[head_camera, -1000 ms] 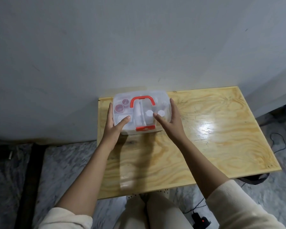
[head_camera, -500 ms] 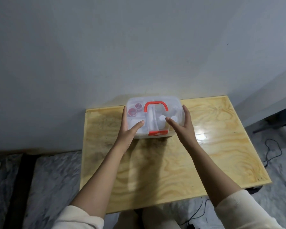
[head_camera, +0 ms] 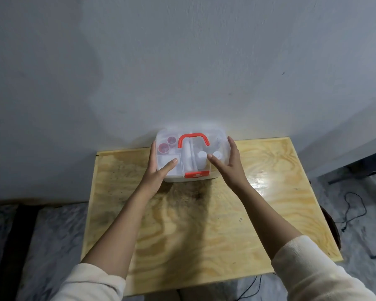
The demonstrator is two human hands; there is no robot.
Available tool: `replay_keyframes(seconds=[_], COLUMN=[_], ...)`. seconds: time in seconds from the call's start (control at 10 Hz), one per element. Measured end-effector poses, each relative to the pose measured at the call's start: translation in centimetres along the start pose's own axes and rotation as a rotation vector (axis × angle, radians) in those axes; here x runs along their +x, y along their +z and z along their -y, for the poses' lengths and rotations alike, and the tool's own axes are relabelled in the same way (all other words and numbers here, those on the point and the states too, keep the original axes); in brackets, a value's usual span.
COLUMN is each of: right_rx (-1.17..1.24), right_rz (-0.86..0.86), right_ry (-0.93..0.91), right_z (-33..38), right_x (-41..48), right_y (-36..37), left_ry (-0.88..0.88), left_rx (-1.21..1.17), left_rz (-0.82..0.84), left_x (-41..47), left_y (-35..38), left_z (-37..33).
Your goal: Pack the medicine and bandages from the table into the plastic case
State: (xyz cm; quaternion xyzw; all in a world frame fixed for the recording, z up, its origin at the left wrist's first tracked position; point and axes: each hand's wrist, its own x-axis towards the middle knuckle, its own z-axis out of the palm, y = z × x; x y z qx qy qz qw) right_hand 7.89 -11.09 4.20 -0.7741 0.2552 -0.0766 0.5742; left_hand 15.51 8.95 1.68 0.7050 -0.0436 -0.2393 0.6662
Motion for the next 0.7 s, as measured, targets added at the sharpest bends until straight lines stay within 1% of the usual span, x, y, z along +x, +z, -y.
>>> replay_keyframes(seconds=[0.1,0.3,0.4,0.5,0.6,0.7], right_rx=[0.007,-0.054,-0.149,-0.327,-0.420,-0.405], right_rz=[0.003,0.028,0.063,0.089,0.121,0.127], right_ry=[-0.003,-0.021,-0.026,-0.044,-0.056,-0.078], right_z=[0.0,0.4,0.6,1.1,1.1,1.4], right_x=[0.0,-0.1,-0.2,-0.3,-1.1,-4.1], right_y=[-0.1,-0.3,-0.5,-0.8,-1.4,-2.6], left_ry=[-0.027,-0.033,-0.023,0.037,-0.024,-0.053], left_rx=[0.025,0.084,0.234,0.519,0.738,0.849], left_rz=[0.009,0.022,-0.004,-0.065,-0.060,-0.059], left_x=[0.0,0.0,-0.3,-1.3,-2.2,-5.4], left_y=[-0.1,-0.1,0.1,0.1,-0.4,-0.6], left_z=[0.0,-0.6,-1.1,-2.0,-2.1,-3.0])
